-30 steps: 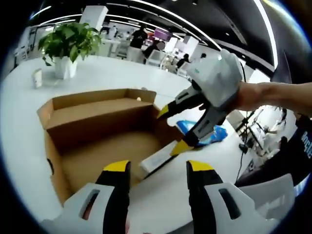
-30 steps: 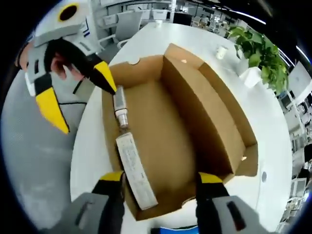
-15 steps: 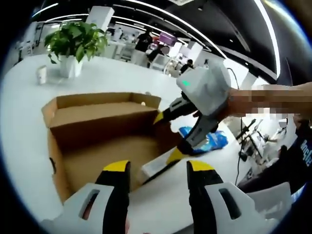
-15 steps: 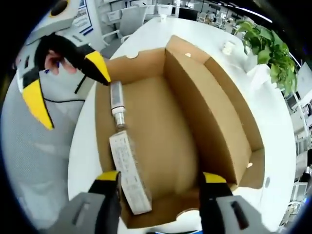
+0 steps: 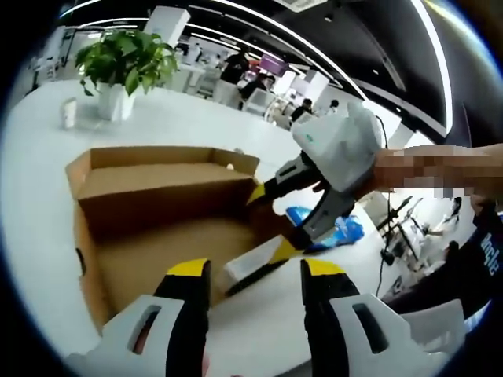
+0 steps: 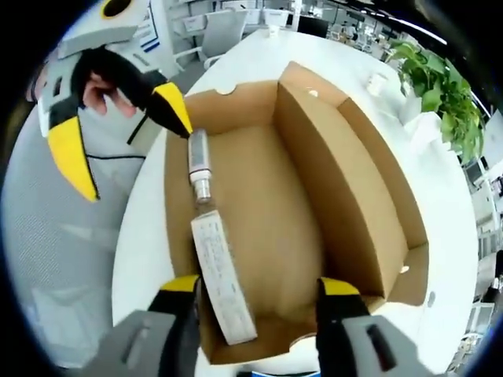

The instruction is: Operate the shoe box by opening the lid, removing the specified soft item, and placing it in the target area until the item is outside and the box remains undamaged.

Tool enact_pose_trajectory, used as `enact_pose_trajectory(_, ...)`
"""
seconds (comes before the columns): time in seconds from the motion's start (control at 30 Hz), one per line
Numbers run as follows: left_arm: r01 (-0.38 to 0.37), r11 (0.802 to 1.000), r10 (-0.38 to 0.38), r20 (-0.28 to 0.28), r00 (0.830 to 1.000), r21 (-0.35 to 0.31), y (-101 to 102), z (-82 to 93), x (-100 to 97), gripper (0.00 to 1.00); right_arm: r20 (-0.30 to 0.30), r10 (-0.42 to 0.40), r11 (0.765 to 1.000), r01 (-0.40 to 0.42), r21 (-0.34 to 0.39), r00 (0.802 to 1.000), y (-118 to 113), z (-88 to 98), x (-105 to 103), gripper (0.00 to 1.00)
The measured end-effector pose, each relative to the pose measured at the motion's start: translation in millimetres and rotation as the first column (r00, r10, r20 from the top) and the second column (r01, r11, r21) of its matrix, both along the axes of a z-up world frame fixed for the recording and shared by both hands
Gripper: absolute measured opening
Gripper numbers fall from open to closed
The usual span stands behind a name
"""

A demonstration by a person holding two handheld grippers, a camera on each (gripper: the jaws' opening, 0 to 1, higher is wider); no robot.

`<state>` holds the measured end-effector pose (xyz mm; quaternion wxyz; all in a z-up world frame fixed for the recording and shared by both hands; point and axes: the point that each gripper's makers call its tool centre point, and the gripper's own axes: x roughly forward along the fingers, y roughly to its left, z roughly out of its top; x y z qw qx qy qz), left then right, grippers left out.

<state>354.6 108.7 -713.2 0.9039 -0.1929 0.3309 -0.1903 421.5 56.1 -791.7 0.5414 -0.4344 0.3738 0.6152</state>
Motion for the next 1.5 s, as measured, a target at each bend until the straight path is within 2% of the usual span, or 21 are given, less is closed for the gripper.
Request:
enact_pose_trajectory(0.27, -0.013, 1.0, 0.013, -0.004, 1.0, -0.005, 4, -0.4, -0.9, 0.46, 0.054, 0.03, 0.999, -0.029, -0.014, 0.998, 5, -5.2, 6, 0.57)
enact_pose_trajectory(0.33, -0.016, 1.0, 0.016, -0.003, 1.0, -0.009, 4, 0.1, -0.5, 0.46, 0.027, 0.033, 0.999, -0.033, -0.022, 0.999, 4, -7.9, 1, 0.56)
enact_pose_trajectory(0.47, -0.016, 1.0, 0.016, -0.005, 1.0, -0.018, 3, -0.1, -0.3, 0.46, 0.025, 0.041, 0.999, -0.04, -0.036, 0.999, 4, -14.5, -3, 0.46)
enact_pose_trajectory(0.7, -0.011, 1.0, 0.01, -0.009, 1.0, -0.018, 3, -1.4, -1.3, 0.46, 0.006, 0.043, 0.997, -0.042, -0.072, 0.999, 8, -27.8, -12, 0.35)
enact_pose_trajectory(0.9, -0.016, 0.999, 0.016, -0.016, 1.0, -0.031, 4, -2.3, -1.3, 0.45, -0.004, 0.019, 0.995, -0.02, -0.098, 1.0, 8, -39.1, -16, 0.26)
enact_pose_trajectory(0.97, -0.019, 0.999, 0.019, -0.018, 1.0, -0.033, 4, -2.2, -1.6, 0.45, -0.005, 0.01, 0.994, -0.011, -0.106, 1.0, 7, -42.1, -18, 0.2)
enact_pose_trajectory(1.0, -0.02, 0.999, 0.019, -0.018, 1.0, -0.033, 4, -2.3, -1.5, 0.45, -0.025, 0.007, 0.994, -0.01, -0.111, 1.0, 6, -41.4, -21, 0.18)
enact_pose_trajectory(1.07, -0.024, 0.999, 0.024, -0.019, 1.0, -0.035, 5, -2.2, -1.2, 0.45, -0.008, 0.001, 0.995, -0.002, -0.098, 1.0, 7, -39.9, -18, 0.18)
enact_pose_trajectory(1.33, -0.011, 0.999, 0.01, -0.033, 0.999, -0.036, 0, -5.3, -2.5, 0.45, -0.029, -0.091, 0.996, 0.091, -0.024, 0.995, 11, -24.6, -10, 0.18)
enact_pose_trajectory(1.5, -0.009, 0.999, 0.008, -0.034, 0.999, -0.036, 0, -5.7, -2.5, 0.45, -0.025, -0.117, 0.993, 0.118, 0.005, 0.993, 13, -13.5, -3, 0.18)
